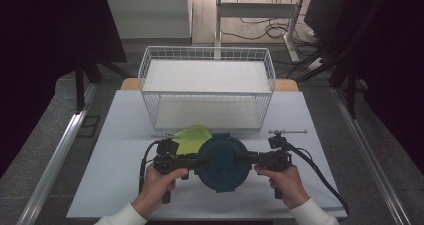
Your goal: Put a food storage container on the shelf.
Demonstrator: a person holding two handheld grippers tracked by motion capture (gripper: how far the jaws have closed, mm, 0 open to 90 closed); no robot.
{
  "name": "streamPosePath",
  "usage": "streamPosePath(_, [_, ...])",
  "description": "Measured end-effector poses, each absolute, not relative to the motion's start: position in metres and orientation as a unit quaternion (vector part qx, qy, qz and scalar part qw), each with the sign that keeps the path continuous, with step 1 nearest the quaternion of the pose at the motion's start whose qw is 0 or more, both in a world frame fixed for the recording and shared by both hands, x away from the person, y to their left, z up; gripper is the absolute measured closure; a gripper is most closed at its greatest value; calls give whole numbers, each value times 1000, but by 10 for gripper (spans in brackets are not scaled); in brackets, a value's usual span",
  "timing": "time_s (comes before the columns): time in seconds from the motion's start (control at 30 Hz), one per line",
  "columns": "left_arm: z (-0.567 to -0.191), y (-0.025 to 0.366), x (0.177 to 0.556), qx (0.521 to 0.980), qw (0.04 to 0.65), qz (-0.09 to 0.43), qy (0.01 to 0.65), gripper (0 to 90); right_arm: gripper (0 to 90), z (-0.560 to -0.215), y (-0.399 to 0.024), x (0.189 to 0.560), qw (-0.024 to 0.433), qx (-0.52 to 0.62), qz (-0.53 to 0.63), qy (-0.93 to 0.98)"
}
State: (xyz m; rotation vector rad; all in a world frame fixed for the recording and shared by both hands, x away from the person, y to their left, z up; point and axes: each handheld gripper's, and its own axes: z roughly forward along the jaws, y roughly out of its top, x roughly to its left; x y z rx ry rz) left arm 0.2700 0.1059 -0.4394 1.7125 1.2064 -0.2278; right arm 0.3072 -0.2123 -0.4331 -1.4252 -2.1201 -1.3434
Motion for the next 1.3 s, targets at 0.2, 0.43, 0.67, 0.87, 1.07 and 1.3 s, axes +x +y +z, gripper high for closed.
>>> streamPosePath(0.2, [-423, 110, 281, 705, 505, -85, 491, 435, 374, -417, -209, 317, 121, -485, -472, -726])
streamPosePath(0.43, [-409, 113, 291, 705, 511, -75, 486, 435, 374, -401, -206, 328, 111, -480, -478, -727])
streamPosePath(0.67, [-394, 115, 300, 708, 516, -64, 478, 436, 374, -388, -204, 336, 107, -478, -485, -725])
streamPosePath(0.87, [-373, 121, 314, 706, 525, -52, 472, 435, 374, -365, -199, 351, 93, -469, -491, -728])
streamPosePath(1.07, [-358, 126, 325, 704, 532, -42, 468, 435, 374, -349, -193, 364, 92, -466, -498, -725])
streamPosePath(1.3, [-345, 131, 337, 703, 537, -35, 465, 436, 373, -334, -188, 376, 86, -462, -502, -727])
